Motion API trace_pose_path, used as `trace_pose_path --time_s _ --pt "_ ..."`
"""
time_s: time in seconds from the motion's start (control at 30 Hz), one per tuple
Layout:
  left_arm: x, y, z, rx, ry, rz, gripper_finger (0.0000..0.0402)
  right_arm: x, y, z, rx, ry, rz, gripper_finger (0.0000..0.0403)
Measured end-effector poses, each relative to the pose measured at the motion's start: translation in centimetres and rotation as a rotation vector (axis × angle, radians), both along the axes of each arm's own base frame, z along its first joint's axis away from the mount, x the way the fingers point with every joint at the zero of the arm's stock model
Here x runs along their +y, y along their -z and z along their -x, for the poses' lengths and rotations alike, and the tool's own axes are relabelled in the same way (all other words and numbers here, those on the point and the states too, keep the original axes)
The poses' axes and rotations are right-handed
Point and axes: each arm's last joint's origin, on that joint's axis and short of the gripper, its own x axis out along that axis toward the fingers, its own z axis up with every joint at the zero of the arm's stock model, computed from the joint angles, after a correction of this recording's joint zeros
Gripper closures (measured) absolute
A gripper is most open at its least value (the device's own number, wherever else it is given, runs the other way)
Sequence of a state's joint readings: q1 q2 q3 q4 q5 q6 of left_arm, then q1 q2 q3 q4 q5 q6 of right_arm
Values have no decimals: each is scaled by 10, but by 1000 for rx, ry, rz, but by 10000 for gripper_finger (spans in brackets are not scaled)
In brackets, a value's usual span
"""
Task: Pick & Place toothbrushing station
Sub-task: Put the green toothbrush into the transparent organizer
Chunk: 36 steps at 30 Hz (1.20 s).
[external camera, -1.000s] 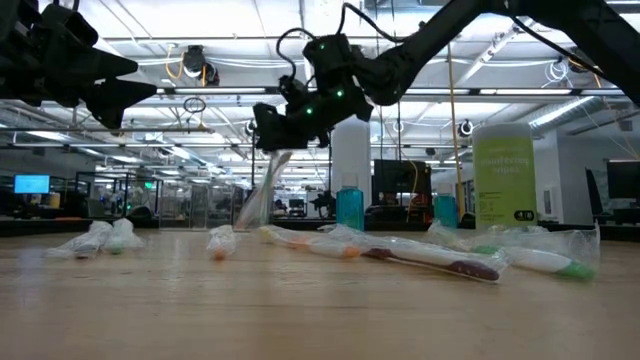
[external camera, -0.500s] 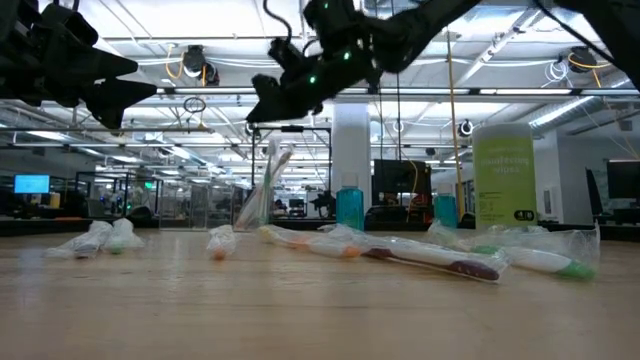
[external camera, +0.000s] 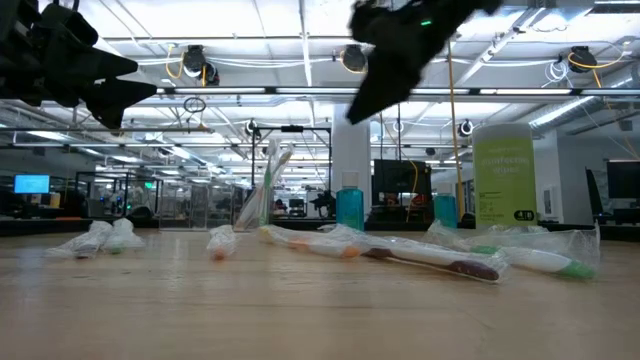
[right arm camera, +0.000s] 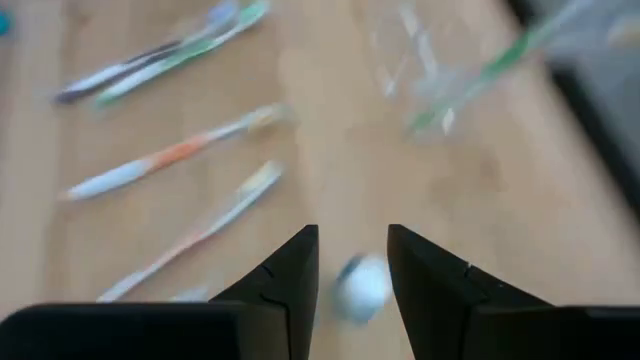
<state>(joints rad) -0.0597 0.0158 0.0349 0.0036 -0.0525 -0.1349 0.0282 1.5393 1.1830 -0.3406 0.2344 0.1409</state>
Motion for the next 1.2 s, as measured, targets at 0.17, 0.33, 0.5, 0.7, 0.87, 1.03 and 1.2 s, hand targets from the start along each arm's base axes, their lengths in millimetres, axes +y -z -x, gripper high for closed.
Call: trace_pose_path --time_s 0.17,0.33,0.5,0.7,0.87,1.03,1.2 --pt "0 0 0 0 0 0 172 28 19 51 -15 81 -182 287" --pt "0 0 0 0 0 0 172 52 46 89 47 60 -273 287" --pt "0 0 0 0 0 0 172 60 73 114 141 150 -480 287" --pt "0 0 0 0 0 0 172 68 88 124 246 108 -649 287" --pt "0 0 0 0 0 0 172 64 95 127 217 176 -597 287" --pt "0 0 0 0 0 0 172 60 104 128 139 227 -607 287" --pt "0 0 0 0 0 0 172 63 109 130 161 198 -630 287"
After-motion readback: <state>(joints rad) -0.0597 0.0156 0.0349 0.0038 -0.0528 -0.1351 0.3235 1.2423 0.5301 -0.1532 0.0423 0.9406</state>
